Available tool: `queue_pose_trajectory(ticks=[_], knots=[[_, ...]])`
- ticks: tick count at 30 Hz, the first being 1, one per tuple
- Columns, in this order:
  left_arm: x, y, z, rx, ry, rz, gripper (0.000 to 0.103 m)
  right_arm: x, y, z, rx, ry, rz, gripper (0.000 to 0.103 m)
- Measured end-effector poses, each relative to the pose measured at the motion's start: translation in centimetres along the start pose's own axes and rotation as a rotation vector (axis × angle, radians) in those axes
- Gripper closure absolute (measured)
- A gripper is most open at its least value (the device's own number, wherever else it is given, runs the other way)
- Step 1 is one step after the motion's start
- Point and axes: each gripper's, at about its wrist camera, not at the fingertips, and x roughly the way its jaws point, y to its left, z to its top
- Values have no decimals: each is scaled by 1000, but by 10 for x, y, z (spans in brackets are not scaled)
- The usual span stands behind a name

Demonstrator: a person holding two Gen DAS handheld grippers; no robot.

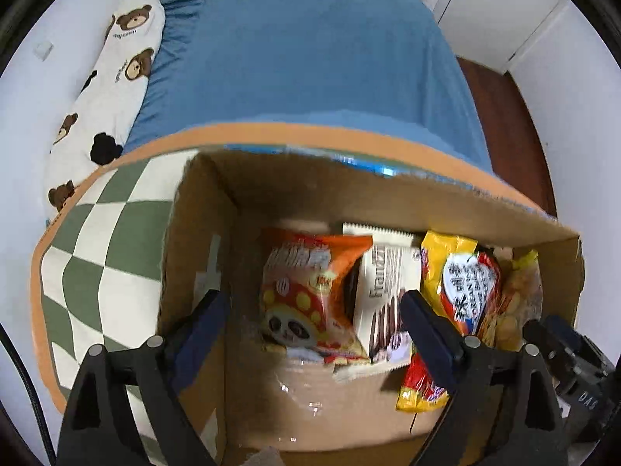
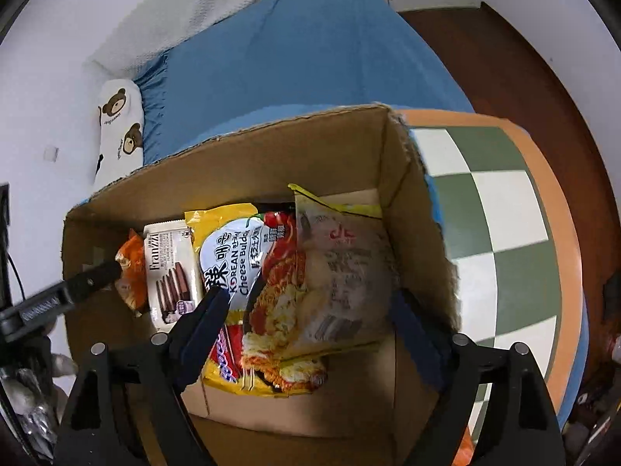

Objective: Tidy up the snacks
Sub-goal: 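Carry both bags into the box and open both tools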

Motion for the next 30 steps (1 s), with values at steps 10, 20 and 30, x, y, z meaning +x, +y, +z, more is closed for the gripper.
queue_pose_trajectory(ticks=[10, 20, 30], knots=[[-10, -8, -31, 19, -36, 5, 11, -3, 5, -18, -31, -1, -42, 10], [-47, -8, -83, 23, -162, 27, 11, -28, 10, -63, -100, -69, -81, 10], [-96, -15, -145, 59, -276, 7, 11, -86, 20, -115, -160, -196, -88, 10]])
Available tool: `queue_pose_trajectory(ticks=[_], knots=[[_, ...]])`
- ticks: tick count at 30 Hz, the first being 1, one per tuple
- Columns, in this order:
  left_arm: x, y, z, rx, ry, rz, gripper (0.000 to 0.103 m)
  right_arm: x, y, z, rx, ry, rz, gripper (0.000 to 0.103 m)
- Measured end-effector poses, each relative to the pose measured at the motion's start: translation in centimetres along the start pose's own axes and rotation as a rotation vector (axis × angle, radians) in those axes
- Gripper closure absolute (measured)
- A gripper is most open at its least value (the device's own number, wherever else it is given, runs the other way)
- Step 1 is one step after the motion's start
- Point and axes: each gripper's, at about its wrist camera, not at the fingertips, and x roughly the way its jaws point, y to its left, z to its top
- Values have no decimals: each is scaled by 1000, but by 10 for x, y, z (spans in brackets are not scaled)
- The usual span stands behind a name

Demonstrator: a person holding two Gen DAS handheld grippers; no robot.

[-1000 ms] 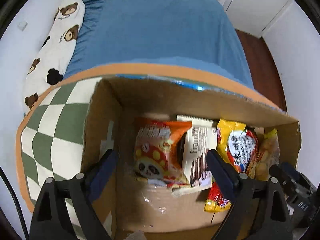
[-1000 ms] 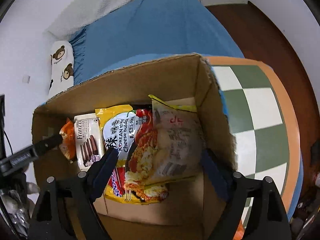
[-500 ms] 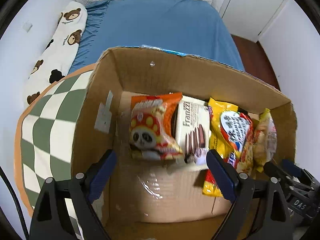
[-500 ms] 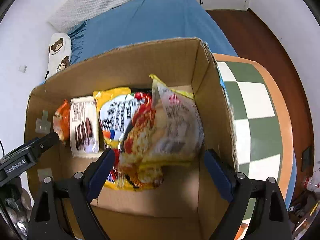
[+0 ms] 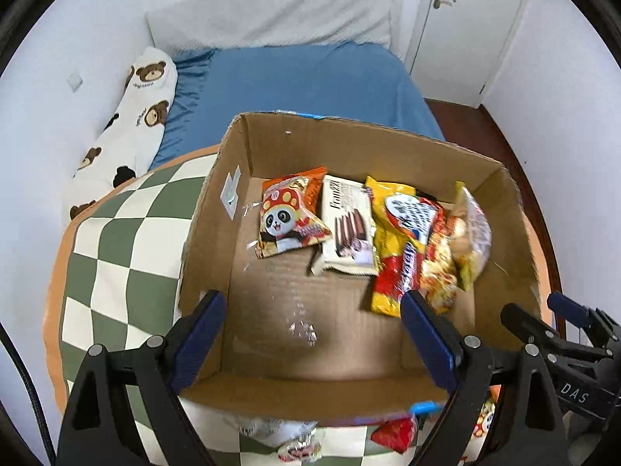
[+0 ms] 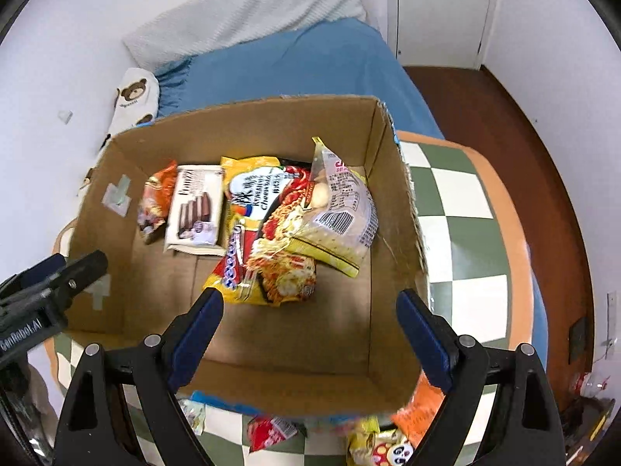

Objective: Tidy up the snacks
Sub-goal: 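Carry both bags into the box and open both tools, then grasp the white snack bag with left tool while right tool grasps yellow panda bag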

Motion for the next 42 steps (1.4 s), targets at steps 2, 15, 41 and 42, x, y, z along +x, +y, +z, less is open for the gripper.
queue_pose_trajectory(ticks=[2, 15, 41, 42], knots=[[-14, -4, -7, 7, -16, -8, 11, -13, 3, -6, -5, -25, -1, 10], [-92, -10, -47, -4, -114, -22, 11, -100, 15, -53, -6, -158, 29, 10], [54, 80, -197, -511, 389, 20, 1, 78, -142, -210, 590, 316, 128, 12], [58, 87, -198, -588, 399, -20, 1, 82, -144, -213, 613, 319, 138, 12]])
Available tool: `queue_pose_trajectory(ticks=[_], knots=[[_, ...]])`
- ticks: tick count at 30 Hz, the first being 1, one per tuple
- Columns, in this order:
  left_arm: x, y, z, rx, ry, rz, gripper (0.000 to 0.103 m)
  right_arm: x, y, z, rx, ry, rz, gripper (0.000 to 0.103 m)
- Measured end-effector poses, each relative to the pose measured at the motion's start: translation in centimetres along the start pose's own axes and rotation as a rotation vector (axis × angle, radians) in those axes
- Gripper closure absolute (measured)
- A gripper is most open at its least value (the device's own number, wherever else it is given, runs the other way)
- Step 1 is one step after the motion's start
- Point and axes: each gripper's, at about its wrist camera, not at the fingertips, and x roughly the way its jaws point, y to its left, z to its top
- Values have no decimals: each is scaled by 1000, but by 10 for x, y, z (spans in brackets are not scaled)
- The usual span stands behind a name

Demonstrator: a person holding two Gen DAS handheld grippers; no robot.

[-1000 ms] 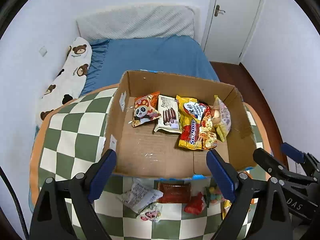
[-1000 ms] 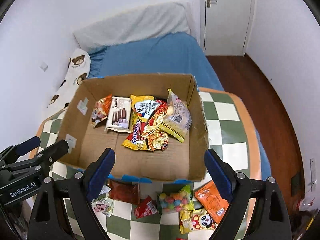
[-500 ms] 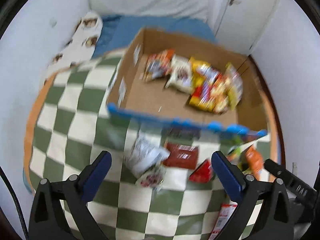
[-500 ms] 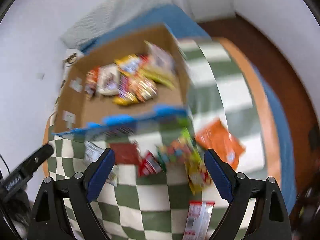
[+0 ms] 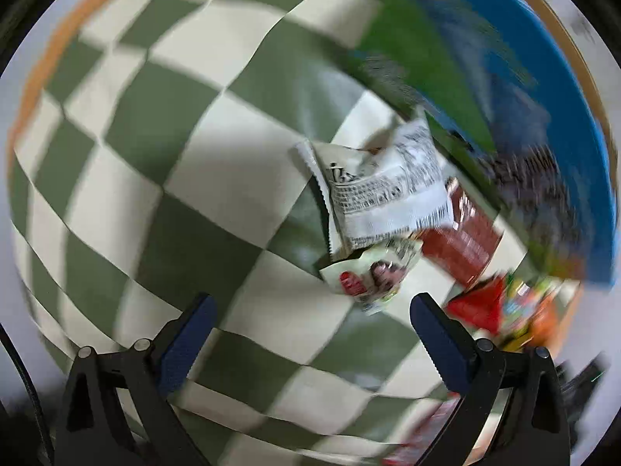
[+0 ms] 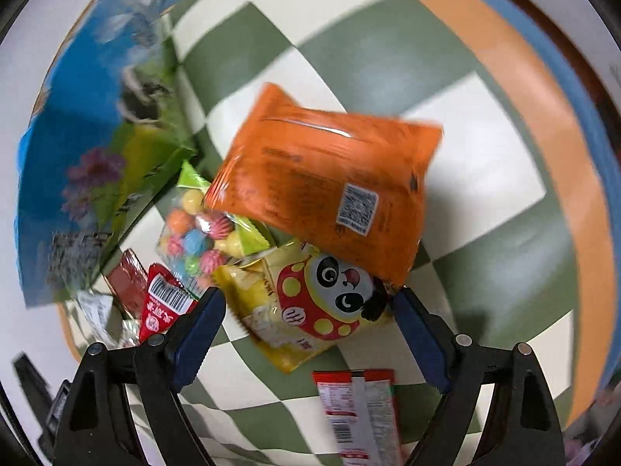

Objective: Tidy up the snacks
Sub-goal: 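Grasp the white snack bag with left tool while right tool grasps yellow panda bag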

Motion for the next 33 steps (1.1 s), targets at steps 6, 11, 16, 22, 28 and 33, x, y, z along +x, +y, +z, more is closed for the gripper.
queue_pose_trajectory(ticks=[6, 11, 16, 22, 28, 33], knots=[[-10, -41, 13, 201, -167, 107, 1, 2, 5, 5, -48, -16, -28, 29], [4, -98, -5, 656, -241, 326, 1, 0, 22, 13, -150, 35, -72, 40], [35, -125, -19, 883, -216, 411, 32, 8, 27, 18, -129, 63, -107, 39], [36, -106, -23, 760, -130, 295, 53, 10, 53, 8, -316, 76, -146, 44], [36, -56, -33, 568, 8, 184, 54, 19, 90, -31, -653, 142, -288, 38], [35, -29, -37, 461, 82, 89, 54, -13, 43, -18, -233, 90, -68, 16]])
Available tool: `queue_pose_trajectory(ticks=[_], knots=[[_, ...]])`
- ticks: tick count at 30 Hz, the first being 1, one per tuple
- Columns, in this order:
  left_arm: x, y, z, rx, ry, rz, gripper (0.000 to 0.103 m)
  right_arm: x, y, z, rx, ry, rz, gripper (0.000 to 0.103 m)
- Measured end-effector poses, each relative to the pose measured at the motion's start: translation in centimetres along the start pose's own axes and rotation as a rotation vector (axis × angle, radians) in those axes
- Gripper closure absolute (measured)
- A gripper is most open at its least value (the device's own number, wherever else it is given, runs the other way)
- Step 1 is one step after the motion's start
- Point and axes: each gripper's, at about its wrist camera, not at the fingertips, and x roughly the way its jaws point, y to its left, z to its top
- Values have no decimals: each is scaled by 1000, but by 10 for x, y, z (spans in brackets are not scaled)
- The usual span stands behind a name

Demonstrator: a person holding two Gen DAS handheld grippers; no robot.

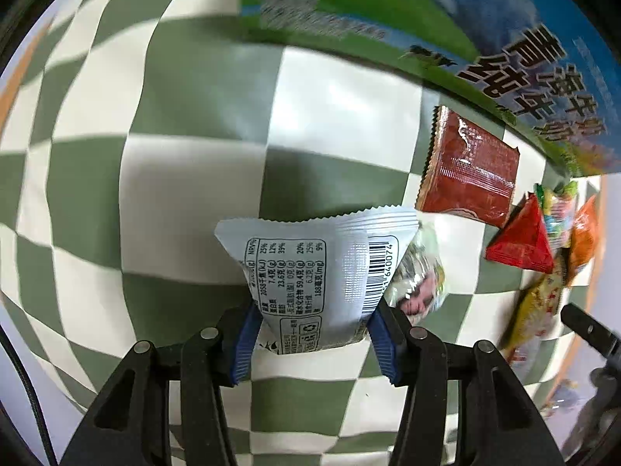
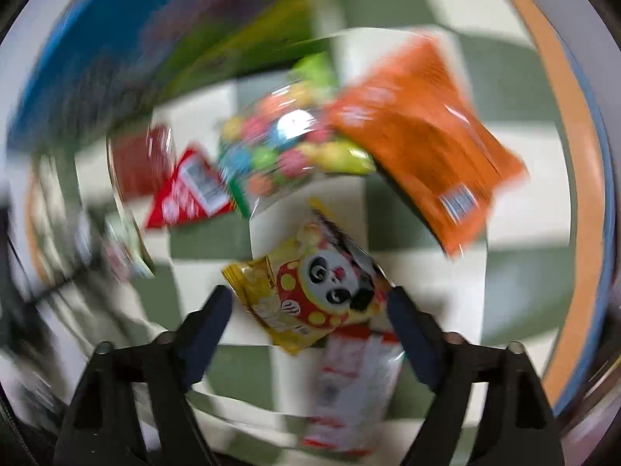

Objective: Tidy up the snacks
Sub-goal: 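Grasp the white snack bag with left tool while right tool grasps yellow panda bag, then carry both bags over the box and lower them inside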

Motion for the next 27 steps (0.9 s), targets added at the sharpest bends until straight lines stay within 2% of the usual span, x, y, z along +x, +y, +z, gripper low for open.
queue_pose_trajectory(ticks=[2, 4, 8, 9, 10, 12, 14, 16, 18, 20, 21, 22, 23, 26, 27], knots=[[2, 12, 5, -25, 16, -27, 52, 2, -23, -1, 164, 1, 70, 16], [6, 25, 6, -47, 28, -50, 52, 14, -36, -1, 256, 26, 110, 16], [1, 40, 7, -46, 12, -53, 52, 37, -40, 4, 316, 56, 102, 18], [-1, 41, 5, -41, 7, -49, 52, 43, -38, 2, 303, 37, 76, 21], [-3, 41, 7, -37, 6, -45, 51, 42, -31, 4, 257, 7, 22, 29], [-5, 40, 9, -21, 4, -31, 49, 42, -13, -4, 144, -18, -36, 31], [-4, 29, 11, -4, 1, -18, 48, 44, 6, -3, 6, -6, -79, 34], [-10, 16, 13, 15, -1, -3, 48, 48, 33, -6, -216, 43, -151, 34], [-6, 4, 14, 40, -4, 22, 48, 50, 46, -10, -330, 70, -206, 33], [1, 4, 26, 57, -3, 38, 48, 47, 48, -10, -338, 61, -196, 31], [4, 0, 28, 61, 1, 43, 48, 45, 49, -10, -322, 51, -188, 27], [5, -1, 37, 62, 2, 45, 48, 40, 44, -8, -286, 31, -172, 19], [5, -2, 40, 58, -8, 48, 48, 38, 45, -7, -258, 22, -164, 17], [7, 6, 47, 40, -41, 33, 49, 31, 23, -6, -182, 16, -128, 17], [6, 6, 47, 34, -51, 28, 52, 32, 18, -7, -157, 21, -124, 17]])
